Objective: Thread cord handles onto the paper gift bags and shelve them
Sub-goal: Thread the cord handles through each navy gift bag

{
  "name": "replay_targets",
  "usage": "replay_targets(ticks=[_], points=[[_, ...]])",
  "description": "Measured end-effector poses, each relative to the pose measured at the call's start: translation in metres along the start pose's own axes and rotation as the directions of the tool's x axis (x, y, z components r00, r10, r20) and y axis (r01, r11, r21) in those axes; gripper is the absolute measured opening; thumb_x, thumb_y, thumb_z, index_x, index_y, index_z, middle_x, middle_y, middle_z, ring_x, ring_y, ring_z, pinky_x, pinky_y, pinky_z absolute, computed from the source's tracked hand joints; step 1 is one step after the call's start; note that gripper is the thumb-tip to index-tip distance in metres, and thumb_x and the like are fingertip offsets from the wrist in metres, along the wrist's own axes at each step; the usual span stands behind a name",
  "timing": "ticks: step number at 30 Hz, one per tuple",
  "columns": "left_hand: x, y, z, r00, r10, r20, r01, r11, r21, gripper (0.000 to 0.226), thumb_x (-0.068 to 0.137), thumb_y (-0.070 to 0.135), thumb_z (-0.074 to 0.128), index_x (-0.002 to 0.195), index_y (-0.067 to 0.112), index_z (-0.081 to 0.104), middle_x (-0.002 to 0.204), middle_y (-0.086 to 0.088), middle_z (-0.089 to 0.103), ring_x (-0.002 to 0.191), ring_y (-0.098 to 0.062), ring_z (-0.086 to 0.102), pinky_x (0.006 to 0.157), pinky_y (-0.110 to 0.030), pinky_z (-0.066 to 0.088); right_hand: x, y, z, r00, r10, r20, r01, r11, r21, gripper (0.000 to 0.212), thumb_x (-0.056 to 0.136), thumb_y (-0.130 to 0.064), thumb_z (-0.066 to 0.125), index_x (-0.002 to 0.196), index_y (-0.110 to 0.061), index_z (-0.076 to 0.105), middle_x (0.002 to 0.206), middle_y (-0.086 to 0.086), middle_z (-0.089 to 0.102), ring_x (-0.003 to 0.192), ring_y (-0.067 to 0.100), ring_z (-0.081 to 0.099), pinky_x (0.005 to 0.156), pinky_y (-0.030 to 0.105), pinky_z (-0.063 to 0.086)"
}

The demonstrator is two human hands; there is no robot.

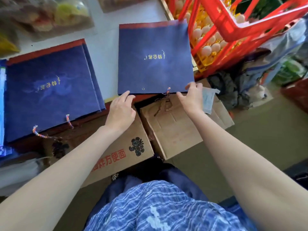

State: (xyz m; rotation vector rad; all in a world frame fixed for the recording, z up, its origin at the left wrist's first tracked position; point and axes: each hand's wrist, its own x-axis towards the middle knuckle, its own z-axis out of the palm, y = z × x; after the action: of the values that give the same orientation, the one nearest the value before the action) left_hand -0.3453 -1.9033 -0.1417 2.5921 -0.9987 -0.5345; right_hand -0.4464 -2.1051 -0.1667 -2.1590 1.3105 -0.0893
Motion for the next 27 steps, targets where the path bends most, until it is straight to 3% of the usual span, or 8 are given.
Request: replay_targets(ticks=[4,9,12,15,19,22,24,27], points=[[0.001,0.007,0.004,0.999,-0.043,-0.002,0.043,0.999,0.021,0.045,0.091,0.006,0.047,0.136,0.010,0.043,0.149,-0.009,0.033,0.136,-0.026,0.031,0.113,-0.037,0.020,-0.003,-0.002,0.015,0.944,0.262,0.202,-0.319,0.885,0.340,0.033,0.085,-0.025,0.067,0.110,-0.007,0.053,0.100,0.000,0.053,0.091,0.016,0.051,0.077,0.023,0.038],[0.008,0.002,0.010,0.999,-0.046,-0.009,0.046,0.997,0.057,0.044,0.090,0.007,0.049,0.134,0.008,0.045,0.146,-0.011,0.037,0.133,-0.026,0.036,0.111,-0.039,0.024,-0.008,-0.011,0.028,0.816,0.308,0.489,-0.577,0.472,0.666,0.025,0.086,-0.003,0.064,0.107,-0.004,0.051,0.084,0.008,0.061,0.069,0.013,0.061,0.066,0.023,0.048],[0.021,0.009,0.018,1.000,0.012,-0.011,-0.011,0.996,0.087,0.044,0.091,0.013,0.054,0.134,0.009,0.045,0.144,-0.012,0.039,0.131,-0.027,0.038,0.109,-0.039,0.027,-0.012,-0.004,0.014,0.840,0.221,0.496,-0.519,0.592,0.617,0.005,0.088,-0.004,0.059,0.090,-0.007,0.063,0.070,0.004,0.063,0.062,0.009,0.058,0.057,0.015,0.044],[0.033,0.018,0.023,0.999,0.041,-0.002,-0.041,0.993,0.113,0.047,0.090,0.014,0.054,0.136,0.011,0.043,0.145,-0.012,0.036,0.132,-0.028,0.034,0.108,-0.038,0.026,-0.012,0.008,0.005,0.843,0.233,0.485,-0.509,0.637,0.579,0.006,0.087,-0.006,0.060,0.090,-0.010,0.063,0.079,0.005,0.064,0.073,0.013,0.059,0.066,0.018,0.044],[0.045,0.014,0.023,0.998,-0.029,0.047,0.026,0.997,0.069,0.049,0.090,0.011,0.053,0.137,0.011,0.040,0.148,-0.012,0.030,0.134,-0.031,0.031,0.110,-0.038,0.026,-0.007,0.013,0.015,0.858,0.288,0.426,-0.501,0.654,0.567,0.033,0.085,-0.011,0.066,0.115,-0.010,0.054,0.110,0.003,0.056,0.100,0.018,0.055,0.090,0.032,0.046],[0.046,0.000,0.025,0.993,-0.013,0.116,0.000,0.994,0.106,0.053,0.090,0.010,0.053,0.141,0.010,0.035,0.151,-0.011,0.027,0.138,-0.029,0.026,0.112,-0.038,0.025,-0.004,0.004,0.030,0.836,0.255,0.485,-0.539,0.545,0.642,0.047,0.083,-0.006,0.067,0.125,-0.004,0.047,0.113,0.004,0.054,0.102,0.017,0.052,0.089,0.030,0.043],[0.046,-0.006,0.027,0.987,-0.008,0.160,-0.014,0.991,0.135,0.056,0.091,0.010,0.052,0.143,0.009,0.032,0.153,-0.010,0.024,0.140,-0.028,0.023,0.114,-0.039,0.024,-0.005,0.001,0.042,0.795,0.248,0.554,-0.601,0.447,0.662,0.039,0.081,-0.005,0.069,0.116,-0.004,0.052,0.110,0.008,0.059,0.098,0.020,0.054,0.092,0.037,0.046],[0.051,-0.007,0.028,0.986,-0.018,0.168,-0.010,0.986,0.165,0.055,0.092,0.010,0.050,0.143,0.010,0.031,0.152,-0.011,0.025,0.138,-0.030,0.023,0.113,-0.039,0.025,-0.014,-0.003,0.045,0.771,0.170,0.614,-0.603,0.505,0.618,0.008,0.085,-0.007,0.064,0.085,-0.013,0.060,0.086,0.006,0.064,0.081,0.015,0.056,0.071,0.024,0.041]])
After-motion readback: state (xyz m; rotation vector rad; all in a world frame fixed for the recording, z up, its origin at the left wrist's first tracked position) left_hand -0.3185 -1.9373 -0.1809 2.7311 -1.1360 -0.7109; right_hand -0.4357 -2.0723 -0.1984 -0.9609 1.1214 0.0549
